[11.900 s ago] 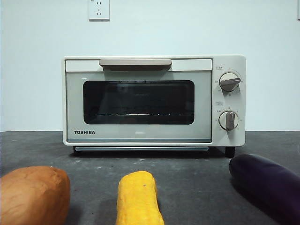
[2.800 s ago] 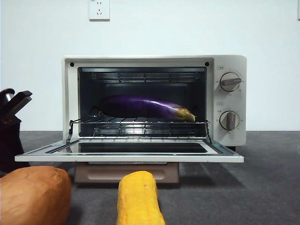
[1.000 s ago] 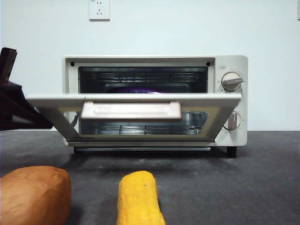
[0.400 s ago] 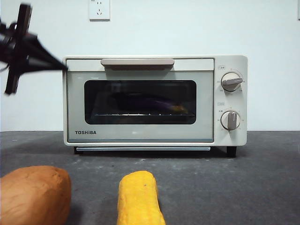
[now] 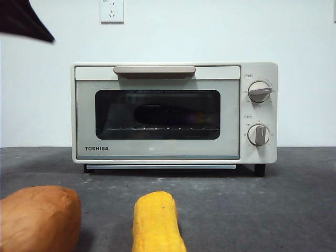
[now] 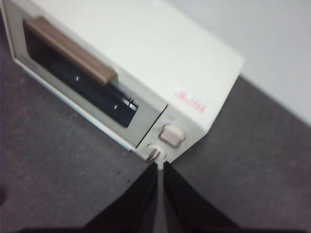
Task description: Take the eggplant from the table,put the eggplant in the oven
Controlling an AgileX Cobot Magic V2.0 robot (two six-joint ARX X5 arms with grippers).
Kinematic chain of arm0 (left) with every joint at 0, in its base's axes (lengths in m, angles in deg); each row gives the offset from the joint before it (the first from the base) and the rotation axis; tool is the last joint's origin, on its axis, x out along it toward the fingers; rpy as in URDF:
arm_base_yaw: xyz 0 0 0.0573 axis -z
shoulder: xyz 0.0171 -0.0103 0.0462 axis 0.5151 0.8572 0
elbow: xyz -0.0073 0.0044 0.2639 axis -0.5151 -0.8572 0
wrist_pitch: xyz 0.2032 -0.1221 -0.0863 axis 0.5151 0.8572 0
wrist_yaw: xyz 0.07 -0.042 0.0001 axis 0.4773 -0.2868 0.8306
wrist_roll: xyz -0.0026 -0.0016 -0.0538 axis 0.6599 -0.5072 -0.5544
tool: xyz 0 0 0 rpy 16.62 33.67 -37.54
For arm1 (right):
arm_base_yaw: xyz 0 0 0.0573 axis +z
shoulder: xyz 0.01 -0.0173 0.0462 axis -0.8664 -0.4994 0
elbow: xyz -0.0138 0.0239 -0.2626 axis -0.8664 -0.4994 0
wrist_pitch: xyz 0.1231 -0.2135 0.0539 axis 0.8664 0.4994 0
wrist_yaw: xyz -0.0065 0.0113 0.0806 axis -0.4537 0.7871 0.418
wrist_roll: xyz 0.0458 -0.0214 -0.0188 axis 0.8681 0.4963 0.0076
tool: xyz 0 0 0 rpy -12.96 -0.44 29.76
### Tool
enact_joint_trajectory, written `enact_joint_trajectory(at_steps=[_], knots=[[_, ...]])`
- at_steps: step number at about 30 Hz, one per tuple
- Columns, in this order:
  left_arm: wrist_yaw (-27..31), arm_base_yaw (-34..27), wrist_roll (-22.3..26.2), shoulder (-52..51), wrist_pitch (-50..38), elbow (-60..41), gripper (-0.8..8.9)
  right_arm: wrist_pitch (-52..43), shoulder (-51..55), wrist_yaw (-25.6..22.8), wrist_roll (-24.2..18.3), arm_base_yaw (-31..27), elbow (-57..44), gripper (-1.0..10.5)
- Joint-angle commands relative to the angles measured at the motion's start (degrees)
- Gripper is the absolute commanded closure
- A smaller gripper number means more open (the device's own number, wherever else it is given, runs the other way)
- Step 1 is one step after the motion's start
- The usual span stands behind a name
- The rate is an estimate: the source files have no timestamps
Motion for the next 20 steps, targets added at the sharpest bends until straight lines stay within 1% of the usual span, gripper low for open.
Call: enact_joint_trajectory(at_steps=[1,4,8,10,14,16,18,20], knots=[[10.36,2.4,4.59,-5.38,0.46,1.22,8.07,-4.68,-0.44,5.29,1.53,-4.28,-2.86,9.4],[18.36,5.79,5.38,-11.13,-0.15,0.11,8.07,-11.1,-0.13,11.74,1.95,-8.79,-7.85,9.4],[25.38,10.82,5.49,-18.18,-3.54,-4.74,8.07,-21.0,1.66,16.13,2.01,-13.86,-15.52,9.4],[28.7,13.25,5.31,-22.01,-6.45,-9.29,8.07,-27.41,3.19,17.55,2.03,-15.72,-20.2,9.4],[32.11,16.57,5.27,-28.17,-12.52,-19.28,8.07,-39.89,7.21,17.77,1.73,-16.85,-29.03,9.4],[32.94,17.92,4.07,-31.04,-15.3,-24.11,8.07,-45.11,9.03,17.49,1.09,-16.87,-33.05,9.4],[32.92,18.93,1.64,-32.48,-15.45,-26.53,8.07,-47.04,9.68,17.09,1.46,-16.87,-35.17,9.4],[32.92,19.5,-0.42,-32.85,-12.9,-26.8,8.07,-46.95,9.68,17.11,2.16,-16.87,-35.76,9.4]])
